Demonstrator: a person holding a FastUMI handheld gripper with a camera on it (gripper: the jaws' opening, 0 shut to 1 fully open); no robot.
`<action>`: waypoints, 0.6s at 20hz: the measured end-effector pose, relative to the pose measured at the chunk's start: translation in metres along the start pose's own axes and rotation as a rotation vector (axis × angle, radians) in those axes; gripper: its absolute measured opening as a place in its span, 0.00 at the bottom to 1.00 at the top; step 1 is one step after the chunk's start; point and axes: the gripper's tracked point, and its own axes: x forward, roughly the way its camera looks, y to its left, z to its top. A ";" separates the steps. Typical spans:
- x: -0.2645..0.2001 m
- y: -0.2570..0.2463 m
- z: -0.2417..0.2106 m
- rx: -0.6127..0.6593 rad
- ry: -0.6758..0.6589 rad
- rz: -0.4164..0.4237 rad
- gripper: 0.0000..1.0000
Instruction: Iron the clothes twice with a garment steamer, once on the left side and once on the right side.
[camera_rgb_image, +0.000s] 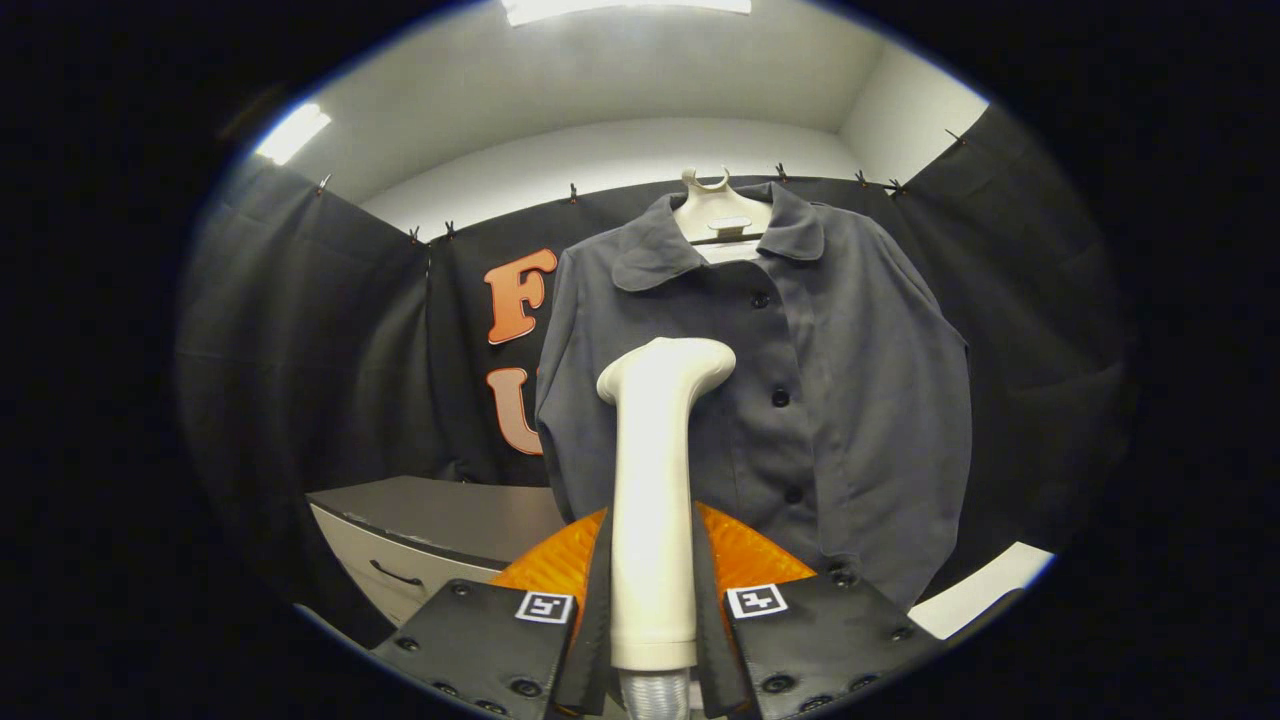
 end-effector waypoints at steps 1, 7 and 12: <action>-0.001 0.000 -0.004 0.002 0.005 0.000 0.42; -0.007 0.001 -0.027 0.012 0.040 -0.003 0.42; -0.017 -0.001 -0.051 0.024 0.089 -0.009 0.42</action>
